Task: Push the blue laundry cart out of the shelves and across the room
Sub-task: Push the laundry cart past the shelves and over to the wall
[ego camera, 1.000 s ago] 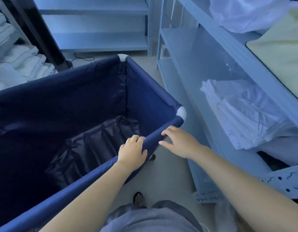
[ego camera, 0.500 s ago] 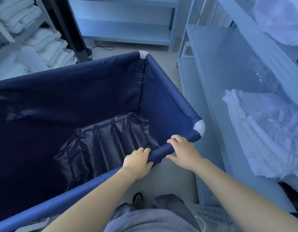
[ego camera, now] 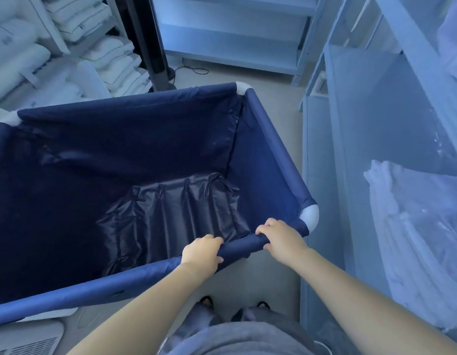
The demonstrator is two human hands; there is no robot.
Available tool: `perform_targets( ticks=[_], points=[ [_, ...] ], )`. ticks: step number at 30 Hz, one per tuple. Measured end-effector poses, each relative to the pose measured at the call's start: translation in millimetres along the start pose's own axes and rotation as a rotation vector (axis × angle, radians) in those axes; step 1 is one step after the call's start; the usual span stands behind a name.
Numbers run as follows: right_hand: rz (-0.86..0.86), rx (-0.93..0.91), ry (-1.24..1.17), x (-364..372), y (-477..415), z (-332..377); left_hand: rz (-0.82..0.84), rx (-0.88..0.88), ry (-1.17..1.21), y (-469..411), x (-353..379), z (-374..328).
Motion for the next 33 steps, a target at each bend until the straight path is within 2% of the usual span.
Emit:
perform_targets(
  ticks=[15, 20, 26, 33],
  points=[
    [-0.096, -0.155, 0.098, -33.0, -26.1, -31.9, -0.213, -0.098, 0.153, -15.0, -27.6, -14.0],
    [-0.178, -0.224, 0.16, -42.3, -43.9, -43.5, -0.28, -0.124, 0.159, -25.3, -37.9, -17.3],
    [-0.234, -0.22, 0.141, -49.4, -65.5, -60.3, -0.296, -0.16, 0.133, -44.9, -55.1, -22.3],
    [-0.182, -0.28, 0.151, -92.1, -96.2, -71.7, -0.296, -0.133, 0.188, -78.7, -88.4, -23.4]
  ],
)
Point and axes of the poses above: each hand's wrist, its own y-axis away from the middle knuckle, its own x-axis out of the palm, z = x × y, the point moved 10 cm from there along -y, towards the middle knuckle, and after that the axes turned 14 degrees about z, right-handed, at the moved point
